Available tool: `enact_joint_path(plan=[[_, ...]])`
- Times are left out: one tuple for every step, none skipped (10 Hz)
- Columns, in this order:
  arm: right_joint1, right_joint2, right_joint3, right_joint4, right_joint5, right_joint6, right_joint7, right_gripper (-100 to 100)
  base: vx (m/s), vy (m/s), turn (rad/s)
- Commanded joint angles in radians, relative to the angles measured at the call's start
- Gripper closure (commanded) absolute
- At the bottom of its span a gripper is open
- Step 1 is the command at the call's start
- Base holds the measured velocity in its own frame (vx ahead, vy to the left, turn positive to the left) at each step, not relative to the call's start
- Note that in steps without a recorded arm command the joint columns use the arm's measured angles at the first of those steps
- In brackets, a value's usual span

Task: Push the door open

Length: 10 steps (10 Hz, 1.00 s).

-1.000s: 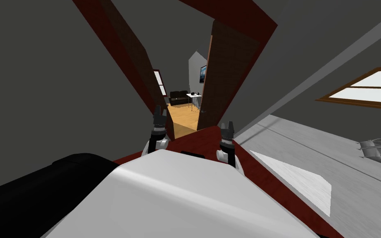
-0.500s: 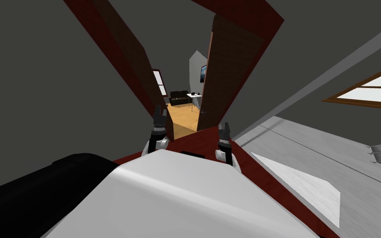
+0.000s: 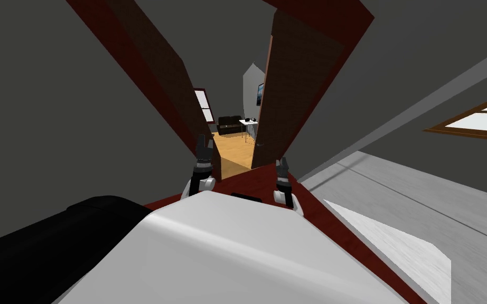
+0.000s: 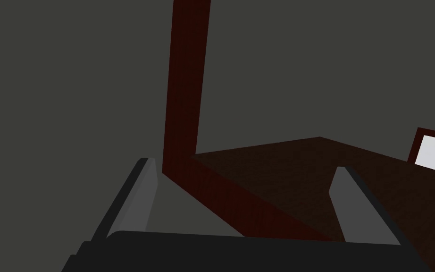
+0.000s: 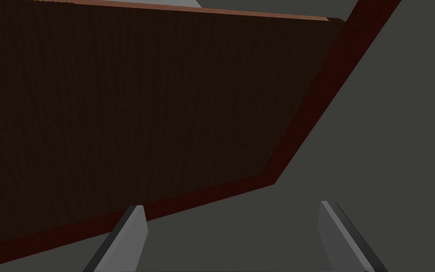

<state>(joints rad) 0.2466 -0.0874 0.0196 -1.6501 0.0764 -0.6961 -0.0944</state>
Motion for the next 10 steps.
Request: enact_joint_path(plan=[[-0.019,-0.002,0.003,0.05,0.01,-0.011,-0.008,-100,0.091,-0.064,0.039],[-0.031,-0.003,0.005,0.081,0.016,-0.015,-0.013,-100,0.1,-0.052,0.043],[-0.044,-0.004,0.007,0.111,0.022,-0.019,-0.017,-100,0.098,-0.058,0.037],[-0.056,-0.005,0.008,0.141,0.028,-0.024,-0.022,-100,0.087,-0.064,0.044],[-0.069,-0.006,0.01,0.171,0.034,-0.028,-0.027,-100,0.093,-0.055,0.035],[-0.081,-0.007,0.012,0.2,0.04,-0.032,-0.032,-100,0.098,-0.063,0.04],[-0.094,-0.008,0.013,0.228,0.046,-0.036,-0.037,-100,0.089,-0.068,0.04],[-0.107,-0.008,0.015,0.255,0.052,-0.041,-0.042,-100,0.082,-0.053,0.037],[-0.119,-0.009,0.017,0.287,0.058,-0.045,-0.047,-100,0.092,-0.05,0.05],[-0.132,-0.009,0.019,0.32,0.064,-0.049,-0.051,-100,0.103,-0.054,0.042]])
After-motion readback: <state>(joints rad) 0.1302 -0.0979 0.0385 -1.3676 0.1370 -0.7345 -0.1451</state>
